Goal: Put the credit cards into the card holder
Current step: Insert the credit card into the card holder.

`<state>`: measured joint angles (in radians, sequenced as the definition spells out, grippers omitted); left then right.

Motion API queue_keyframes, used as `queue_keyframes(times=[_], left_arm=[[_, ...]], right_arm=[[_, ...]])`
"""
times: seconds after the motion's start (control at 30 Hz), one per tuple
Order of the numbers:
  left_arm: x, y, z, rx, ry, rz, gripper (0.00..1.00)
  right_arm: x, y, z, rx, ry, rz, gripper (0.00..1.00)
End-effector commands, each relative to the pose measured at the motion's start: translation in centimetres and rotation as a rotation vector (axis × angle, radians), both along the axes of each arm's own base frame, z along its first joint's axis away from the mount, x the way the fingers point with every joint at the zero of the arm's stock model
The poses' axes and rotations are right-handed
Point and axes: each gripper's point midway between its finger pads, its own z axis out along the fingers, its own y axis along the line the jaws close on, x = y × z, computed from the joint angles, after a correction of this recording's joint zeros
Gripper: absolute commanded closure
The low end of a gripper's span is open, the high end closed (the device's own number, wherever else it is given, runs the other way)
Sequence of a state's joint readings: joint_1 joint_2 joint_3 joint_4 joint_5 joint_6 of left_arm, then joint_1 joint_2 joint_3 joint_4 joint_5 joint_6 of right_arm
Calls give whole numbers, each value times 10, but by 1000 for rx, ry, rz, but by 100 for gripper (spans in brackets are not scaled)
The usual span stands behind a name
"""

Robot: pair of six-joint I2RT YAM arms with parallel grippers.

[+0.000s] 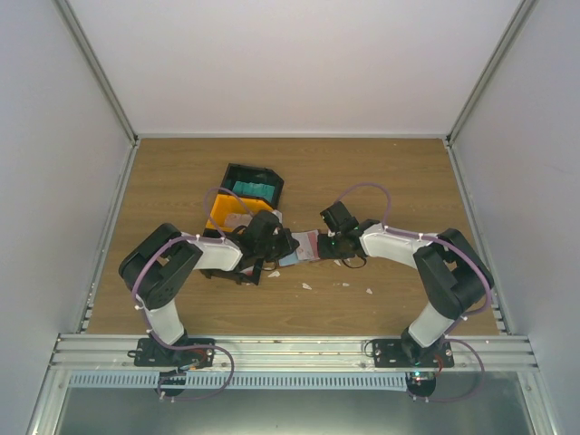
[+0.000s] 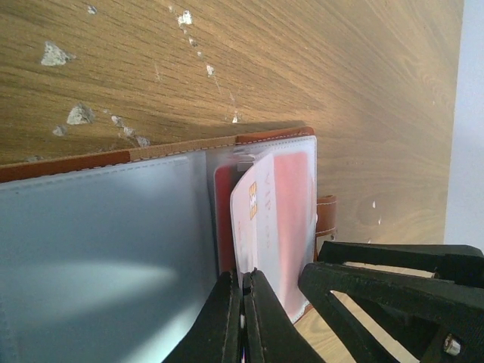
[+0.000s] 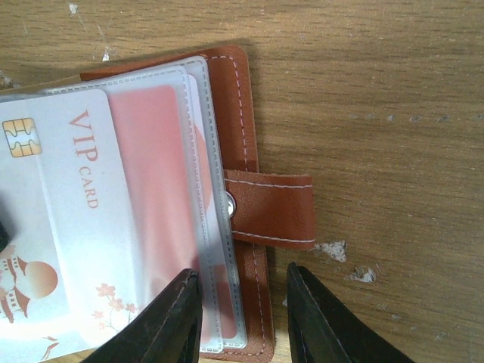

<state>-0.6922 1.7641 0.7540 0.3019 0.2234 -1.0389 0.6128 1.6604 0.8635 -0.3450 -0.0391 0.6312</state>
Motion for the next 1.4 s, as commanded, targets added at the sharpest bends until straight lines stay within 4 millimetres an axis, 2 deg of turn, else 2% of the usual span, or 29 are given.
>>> queue_keyframes(times=[0.0, 0.2, 0.4, 0.63, 1.0, 1.07, 1.37], left_arm=[[-18, 9, -22, 76, 75, 3, 100], [-22, 10, -30, 87, 110, 0, 100], [-7, -4, -26, 122, 54, -45, 90], [-9, -7, -28, 147, 42, -89, 84], [-16, 6, -3, 217, -8, -89, 56], [-19, 11, -1, 236, -5, -83, 47], [-22, 15, 6, 256, 4, -85, 41]], right_arm=[[-24, -12, -24, -54, 88, -5, 68], [-24, -11, -25, -46, 87, -1, 68], [-27, 0, -21, 16, 87, 38, 68], [-25, -3, -21, 3, 78, 18, 68], [-22, -5, -17, -1, 61, -1, 67], [-21, -5, -16, 2, 57, -2, 67], [-18, 1, -11, 17, 34, 42, 59]])
